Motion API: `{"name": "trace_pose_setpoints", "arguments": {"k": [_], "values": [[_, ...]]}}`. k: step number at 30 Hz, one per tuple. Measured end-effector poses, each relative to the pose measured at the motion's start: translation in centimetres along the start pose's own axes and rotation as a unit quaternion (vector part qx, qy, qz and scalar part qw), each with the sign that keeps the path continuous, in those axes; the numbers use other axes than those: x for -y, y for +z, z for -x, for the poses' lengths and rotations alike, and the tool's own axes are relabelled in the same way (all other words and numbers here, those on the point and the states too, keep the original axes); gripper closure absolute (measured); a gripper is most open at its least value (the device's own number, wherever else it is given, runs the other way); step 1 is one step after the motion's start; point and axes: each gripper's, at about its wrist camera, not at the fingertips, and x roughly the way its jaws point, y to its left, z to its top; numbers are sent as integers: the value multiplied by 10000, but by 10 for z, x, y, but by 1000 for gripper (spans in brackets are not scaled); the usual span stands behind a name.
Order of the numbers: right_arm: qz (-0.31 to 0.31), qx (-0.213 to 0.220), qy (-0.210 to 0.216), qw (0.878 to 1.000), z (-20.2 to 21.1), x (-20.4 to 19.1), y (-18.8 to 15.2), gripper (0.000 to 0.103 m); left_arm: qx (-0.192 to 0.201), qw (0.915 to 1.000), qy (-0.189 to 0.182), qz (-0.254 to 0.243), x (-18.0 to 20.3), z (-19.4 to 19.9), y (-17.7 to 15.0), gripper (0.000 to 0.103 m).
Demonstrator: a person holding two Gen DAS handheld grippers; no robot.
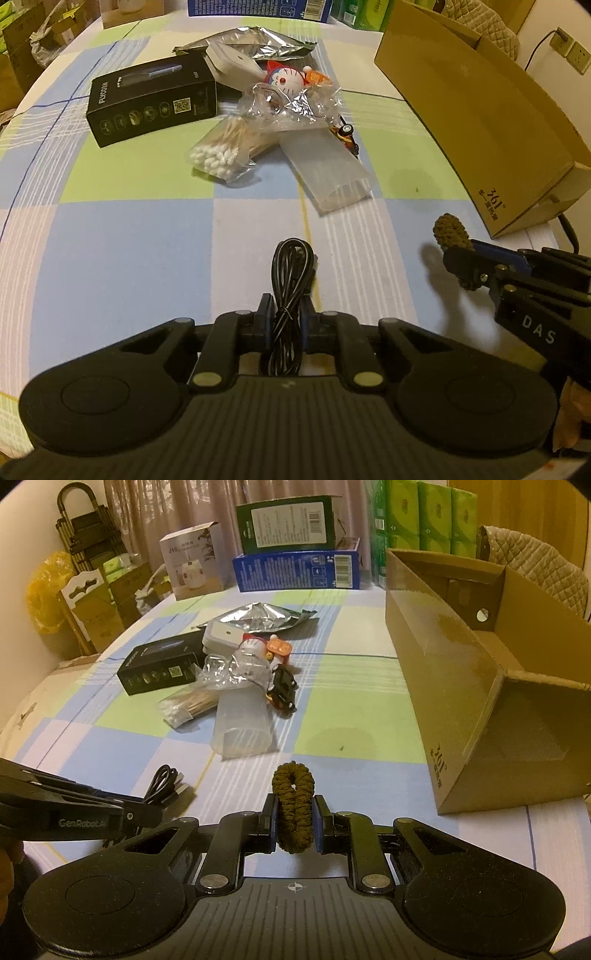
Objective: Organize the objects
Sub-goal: 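Carry the hair tie and cable in both grippers over the cardboard box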
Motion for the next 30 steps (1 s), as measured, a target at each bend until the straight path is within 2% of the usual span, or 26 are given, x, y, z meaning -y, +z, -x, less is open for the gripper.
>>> {"name": "trace_pose_setpoints", "arguments": {"k": [10, 19, 24, 30], "values": [[-31, 311, 2, 9995, 35, -8, 8, 88, 353, 9992, -114, 125, 5, 40, -1, 92], [-157, 611, -87, 9980, 74, 2, 23, 88, 788, 9960, -400, 151, 32, 81, 15, 92], [-357, 915, -247, 9949, 103, 27, 40, 88, 915, 9940, -606, -20, 57, 93, 26, 93], [-447, 1226, -699, 9890, 129, 74, 68, 88, 1061, 9894, -954, -279, 99, 101, 54, 92]]}}
